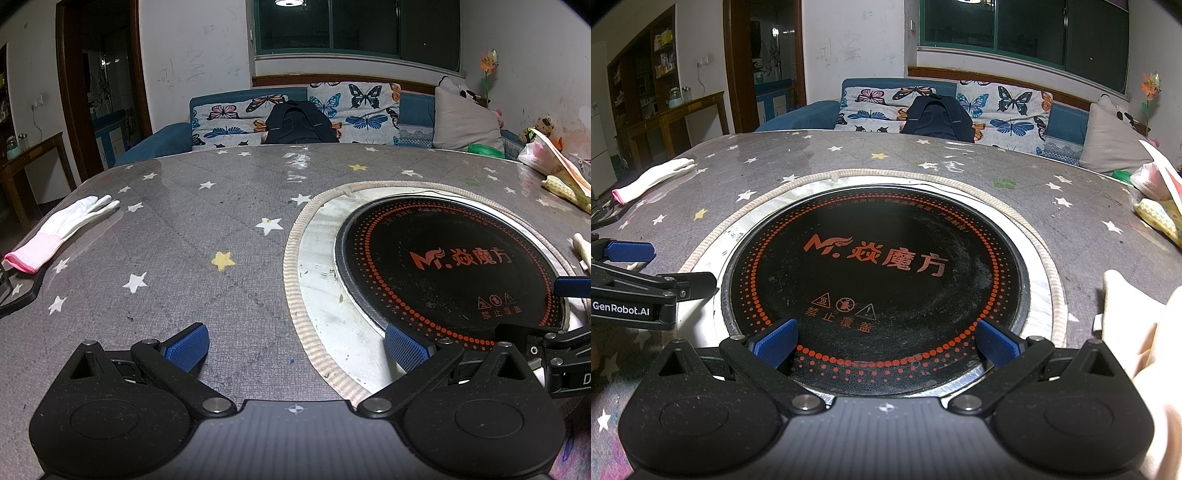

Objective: Fold clothes

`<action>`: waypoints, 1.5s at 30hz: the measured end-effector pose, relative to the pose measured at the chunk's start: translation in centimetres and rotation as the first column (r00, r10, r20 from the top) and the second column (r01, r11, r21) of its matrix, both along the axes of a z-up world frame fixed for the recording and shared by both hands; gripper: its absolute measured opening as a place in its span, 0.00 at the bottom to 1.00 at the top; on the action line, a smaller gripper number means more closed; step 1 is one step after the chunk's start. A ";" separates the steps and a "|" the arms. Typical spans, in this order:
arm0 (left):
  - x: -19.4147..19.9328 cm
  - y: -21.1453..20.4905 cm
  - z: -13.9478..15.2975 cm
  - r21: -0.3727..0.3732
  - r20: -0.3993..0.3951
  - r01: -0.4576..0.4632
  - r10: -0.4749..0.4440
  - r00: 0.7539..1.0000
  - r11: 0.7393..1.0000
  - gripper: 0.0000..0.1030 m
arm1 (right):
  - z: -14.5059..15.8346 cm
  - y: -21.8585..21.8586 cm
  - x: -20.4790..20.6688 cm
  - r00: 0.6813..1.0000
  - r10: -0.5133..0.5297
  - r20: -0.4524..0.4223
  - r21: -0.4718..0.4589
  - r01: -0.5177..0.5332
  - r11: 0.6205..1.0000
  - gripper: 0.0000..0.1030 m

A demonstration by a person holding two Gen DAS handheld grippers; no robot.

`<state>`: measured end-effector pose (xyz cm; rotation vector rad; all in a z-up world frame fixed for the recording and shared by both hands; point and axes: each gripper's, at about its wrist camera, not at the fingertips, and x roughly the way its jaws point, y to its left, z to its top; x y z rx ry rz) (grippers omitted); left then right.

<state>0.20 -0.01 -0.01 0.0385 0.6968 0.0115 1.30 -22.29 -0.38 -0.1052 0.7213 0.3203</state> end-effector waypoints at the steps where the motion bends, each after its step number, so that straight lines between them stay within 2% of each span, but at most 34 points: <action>1: 0.0 0.0 0.0 0.001 0.000 0.000 0.000 1.000 1.000 1.00 | 0.0 0.0 0.0 1.000 0.001 0.000 0.000 -0.001 1.000 1.00; 9: -0.3 -0.4 0.1 0.013 0.002 0.000 0.000 1.000 1.000 1.00 | 0.3 0.2 -0.3 0.999 0.029 -0.013 -0.007 -0.029 1.000 1.00; 13: -0.8 -0.9 0.2 0.012 0.000 0.012 -0.012 1.000 1.000 1.00 | 0.8 0.0 -1.2 0.999 0.031 0.013 -0.018 -0.031 0.999 1.00; 20: -1.9 -2.9 0.7 0.016 -0.019 0.052 -0.051 0.999 0.999 1.00 | 2.7 -1.6 -3.5 0.999 0.024 0.038 0.037 -0.025 0.999 1.00; 24: -2.5 -4.3 1.2 -0.013 -0.030 0.089 -0.090 0.996 0.996 1.00 | 3.6 -3.1 -5.2 0.999 0.001 0.048 0.073 -0.005 0.997 1.00; 35: -4.1 -8.3 2.7 -0.095 -0.053 0.194 -0.200 0.978 0.976 1.00 | 4.9 -8.2 -9.7 0.993 -0.105 0.060 0.076 0.101 0.992 1.00; 42: -4.8 -11.5 3.5 -0.099 -0.057 0.281 -0.287 0.956 0.955 1.00 | 5.0 -10.5 -11.9 0.983 -0.173 0.061 0.070 0.169 0.983 0.99; 45: -5.0 -12.7 3.7 -0.102 -0.072 0.307 -0.315 0.946 0.946 1.00 | 5.0 -11.4 -12.7 0.978 -0.197 0.060 0.080 0.192 0.978 0.96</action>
